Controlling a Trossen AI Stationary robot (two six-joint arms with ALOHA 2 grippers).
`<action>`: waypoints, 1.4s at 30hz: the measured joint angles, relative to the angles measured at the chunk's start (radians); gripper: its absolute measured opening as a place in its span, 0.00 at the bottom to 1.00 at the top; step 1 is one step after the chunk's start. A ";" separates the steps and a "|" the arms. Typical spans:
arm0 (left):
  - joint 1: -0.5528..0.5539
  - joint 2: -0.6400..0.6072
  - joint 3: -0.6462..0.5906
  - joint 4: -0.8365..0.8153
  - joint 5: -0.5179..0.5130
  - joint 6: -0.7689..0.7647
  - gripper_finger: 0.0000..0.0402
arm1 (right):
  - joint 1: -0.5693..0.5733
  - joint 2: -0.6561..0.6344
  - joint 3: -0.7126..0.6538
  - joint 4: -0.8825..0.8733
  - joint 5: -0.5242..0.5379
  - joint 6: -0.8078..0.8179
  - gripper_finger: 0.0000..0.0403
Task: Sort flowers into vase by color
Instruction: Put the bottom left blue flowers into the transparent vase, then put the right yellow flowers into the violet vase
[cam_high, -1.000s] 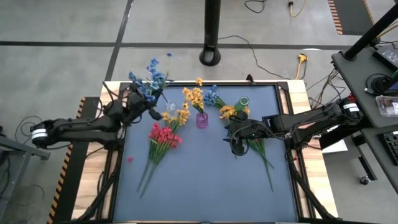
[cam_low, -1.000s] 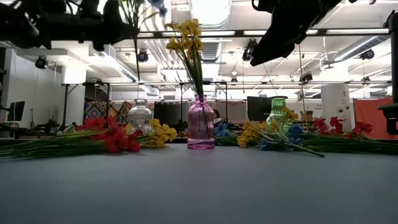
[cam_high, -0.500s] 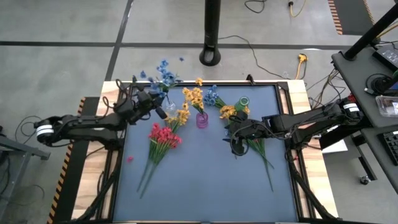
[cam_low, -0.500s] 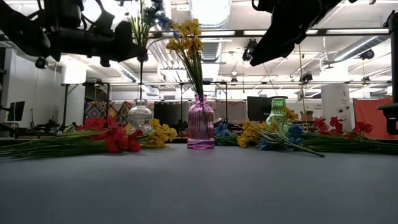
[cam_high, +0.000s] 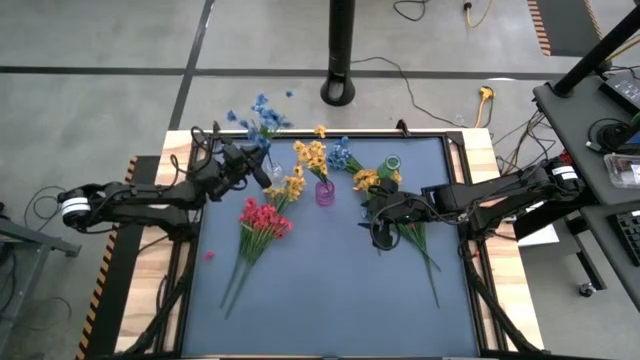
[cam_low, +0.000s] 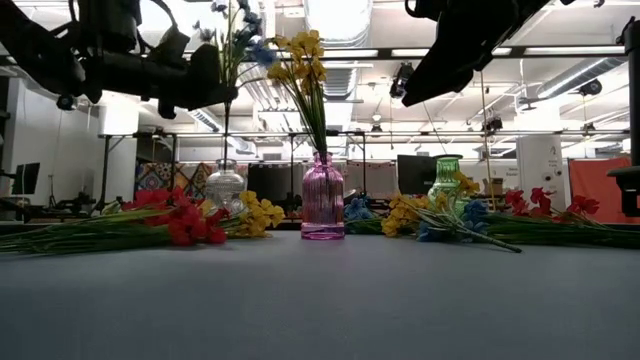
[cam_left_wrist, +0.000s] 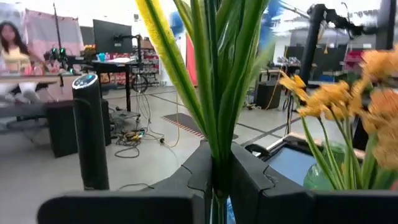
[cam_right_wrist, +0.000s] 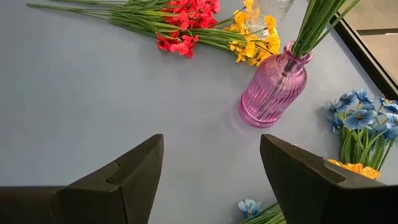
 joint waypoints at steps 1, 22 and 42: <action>0.000 0.000 0.000 0.000 -0.003 -0.011 0.06 | 0.000 0.000 0.000 0.000 0.000 0.000 0.65; -0.048 -0.091 0.003 -0.444 0.033 -0.226 0.57 | 0.000 0.000 0.000 -0.014 -0.056 -0.004 0.69; -0.061 -0.182 0.007 -0.701 0.122 -0.383 0.83 | 0.000 0.000 0.000 -0.046 -0.128 -0.031 0.72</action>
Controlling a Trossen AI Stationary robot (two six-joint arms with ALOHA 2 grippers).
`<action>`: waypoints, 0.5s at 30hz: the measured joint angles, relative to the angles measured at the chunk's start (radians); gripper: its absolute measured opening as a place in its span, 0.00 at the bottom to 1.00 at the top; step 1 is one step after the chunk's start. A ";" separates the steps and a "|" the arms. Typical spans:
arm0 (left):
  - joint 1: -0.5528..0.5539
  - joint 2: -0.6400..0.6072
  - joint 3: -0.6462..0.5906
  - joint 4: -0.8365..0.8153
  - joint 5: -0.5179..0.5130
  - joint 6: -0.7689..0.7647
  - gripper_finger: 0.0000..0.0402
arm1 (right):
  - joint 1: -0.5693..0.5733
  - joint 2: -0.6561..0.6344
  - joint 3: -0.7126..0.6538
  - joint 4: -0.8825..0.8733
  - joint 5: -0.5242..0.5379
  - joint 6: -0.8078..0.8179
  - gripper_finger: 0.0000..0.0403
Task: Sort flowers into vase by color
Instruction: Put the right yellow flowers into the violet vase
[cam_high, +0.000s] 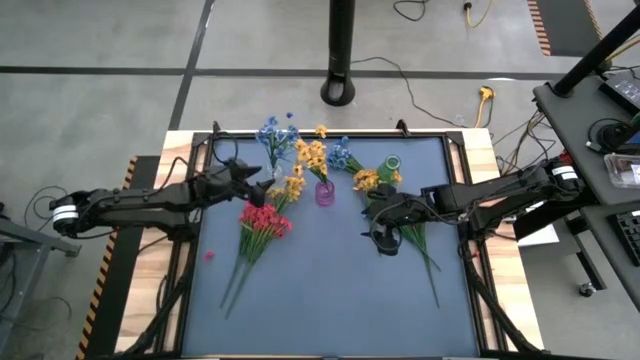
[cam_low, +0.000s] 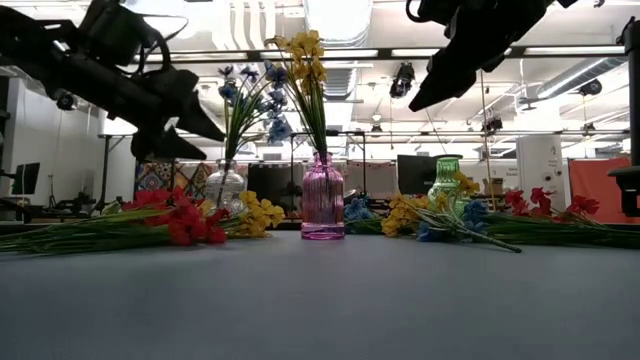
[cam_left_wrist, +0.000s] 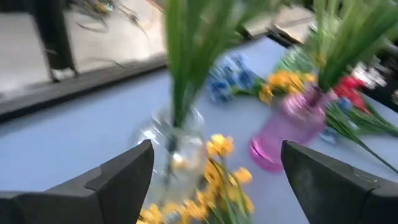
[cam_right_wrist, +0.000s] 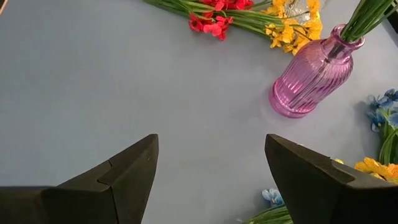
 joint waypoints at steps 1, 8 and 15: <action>0.000 -0.002 0.000 -0.015 0.027 -0.005 0.84 | 0.000 0.000 0.000 0.000 0.000 0.000 0.72; 0.000 -0.046 0.000 -0.154 0.179 -0.068 0.82 | 0.000 0.000 0.000 0.000 0.000 0.018 0.71; 0.000 -0.118 0.000 -0.349 0.230 -0.140 0.81 | 0.000 0.000 0.000 -0.001 0.000 0.067 0.70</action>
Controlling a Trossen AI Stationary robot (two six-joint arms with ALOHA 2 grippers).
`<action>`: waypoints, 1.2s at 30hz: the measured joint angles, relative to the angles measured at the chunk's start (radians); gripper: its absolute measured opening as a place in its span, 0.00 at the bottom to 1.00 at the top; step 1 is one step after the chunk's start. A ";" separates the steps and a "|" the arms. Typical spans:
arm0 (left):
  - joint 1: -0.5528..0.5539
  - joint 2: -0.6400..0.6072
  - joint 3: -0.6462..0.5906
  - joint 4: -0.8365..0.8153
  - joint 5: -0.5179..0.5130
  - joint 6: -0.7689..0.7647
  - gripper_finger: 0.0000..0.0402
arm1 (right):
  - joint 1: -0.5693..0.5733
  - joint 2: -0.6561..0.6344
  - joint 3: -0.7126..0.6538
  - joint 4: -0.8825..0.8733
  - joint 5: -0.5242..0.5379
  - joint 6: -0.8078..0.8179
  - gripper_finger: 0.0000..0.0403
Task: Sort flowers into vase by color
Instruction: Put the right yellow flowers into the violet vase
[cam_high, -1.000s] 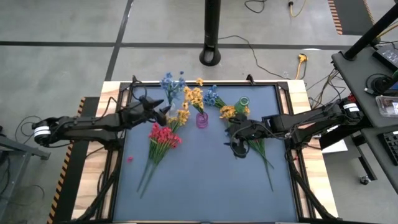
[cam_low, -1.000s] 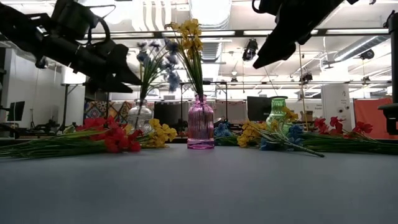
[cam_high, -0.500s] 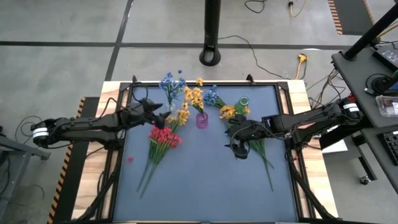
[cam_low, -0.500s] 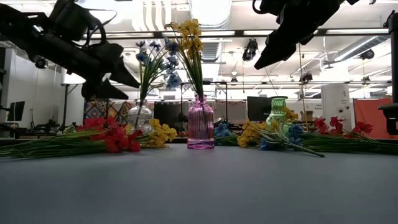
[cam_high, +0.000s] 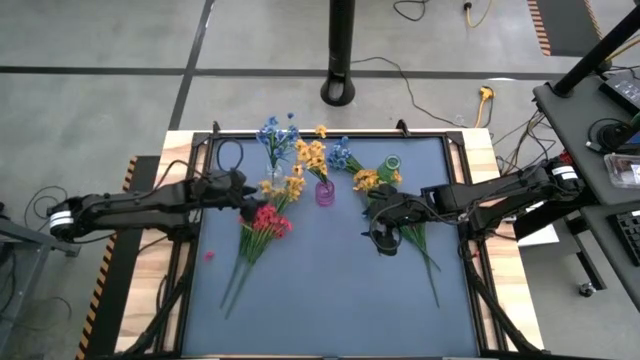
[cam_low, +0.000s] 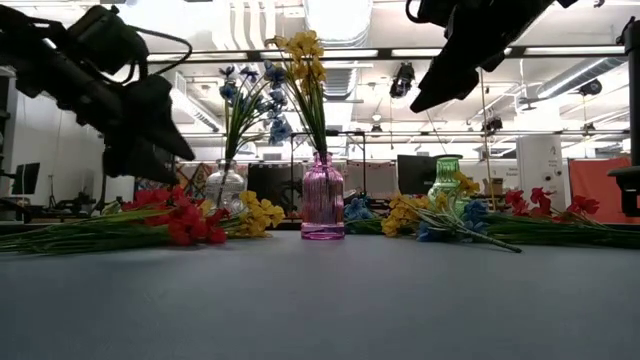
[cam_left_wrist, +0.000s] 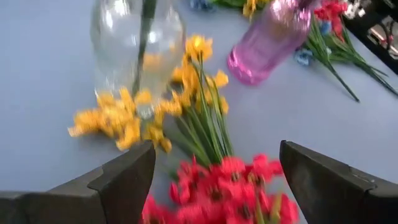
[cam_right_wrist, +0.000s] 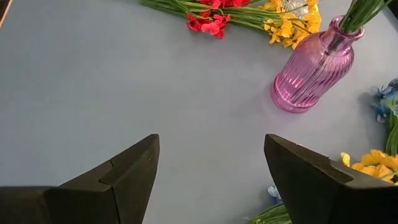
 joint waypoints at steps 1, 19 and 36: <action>0.000 -0.012 0.000 -0.022 0.018 -0.015 0.81 | 0.000 0.000 0.000 -0.001 0.000 0.012 0.70; -0.069 -0.055 0.303 -0.547 0.046 -0.121 0.81 | -0.003 0.001 0.000 -0.529 -0.001 0.514 0.64; -0.359 -0.012 0.140 -0.186 -0.212 -0.250 0.81 | -0.031 0.101 -0.020 -0.503 0.014 0.526 0.63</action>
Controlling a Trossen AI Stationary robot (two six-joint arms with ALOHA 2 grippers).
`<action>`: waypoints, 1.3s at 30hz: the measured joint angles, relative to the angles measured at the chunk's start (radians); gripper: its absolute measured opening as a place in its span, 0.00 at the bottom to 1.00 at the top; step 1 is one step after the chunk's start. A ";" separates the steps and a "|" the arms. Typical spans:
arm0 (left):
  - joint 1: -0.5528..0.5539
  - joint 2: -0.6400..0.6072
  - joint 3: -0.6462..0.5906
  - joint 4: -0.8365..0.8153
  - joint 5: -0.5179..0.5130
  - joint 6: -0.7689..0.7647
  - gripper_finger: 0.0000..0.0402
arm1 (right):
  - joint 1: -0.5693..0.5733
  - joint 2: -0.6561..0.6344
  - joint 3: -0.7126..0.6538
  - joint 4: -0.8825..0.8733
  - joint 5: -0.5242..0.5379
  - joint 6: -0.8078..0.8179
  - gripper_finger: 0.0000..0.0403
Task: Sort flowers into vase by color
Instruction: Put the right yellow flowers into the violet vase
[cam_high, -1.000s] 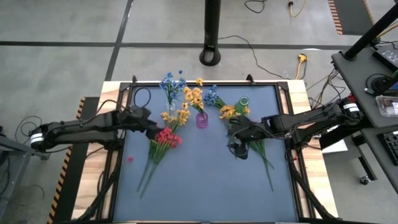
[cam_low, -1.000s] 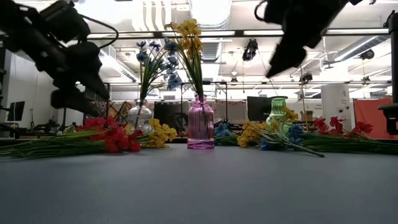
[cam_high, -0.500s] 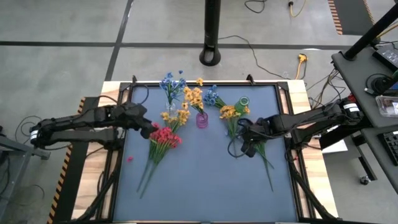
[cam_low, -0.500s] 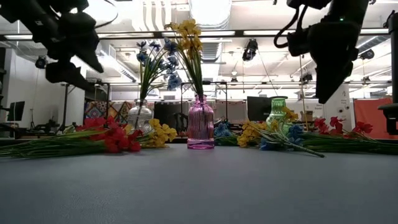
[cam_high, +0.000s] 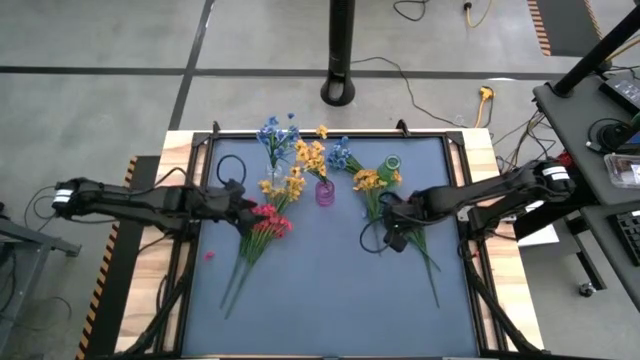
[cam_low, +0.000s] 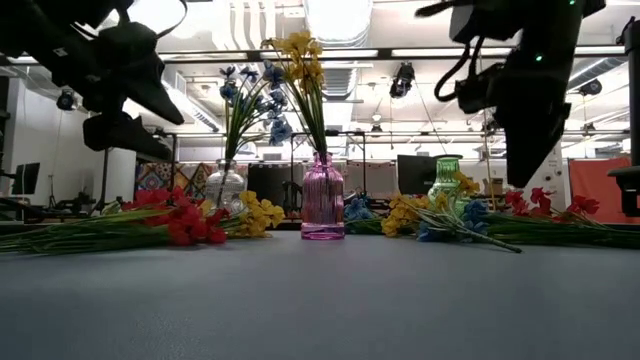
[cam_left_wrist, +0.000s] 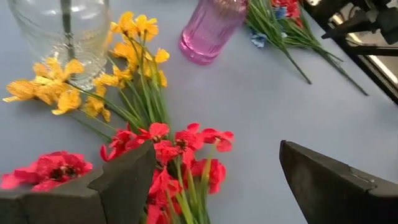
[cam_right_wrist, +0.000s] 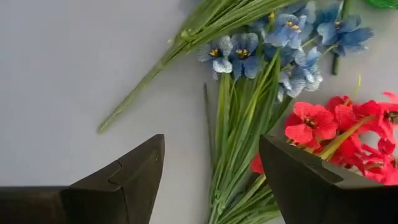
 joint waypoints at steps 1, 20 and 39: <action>-0.002 0.001 0.000 -0.001 -0.009 0.001 0.81 | -0.001 0.011 0.000 0.025 0.001 0.000 0.64; -0.001 0.011 -0.001 -0.007 -0.068 0.036 0.81 | -0.047 0.185 0.000 0.289 -0.006 0.112 0.59; -0.115 0.012 0.010 0.105 -0.084 0.033 0.78 | -0.047 0.322 0.005 0.327 -0.002 0.146 0.24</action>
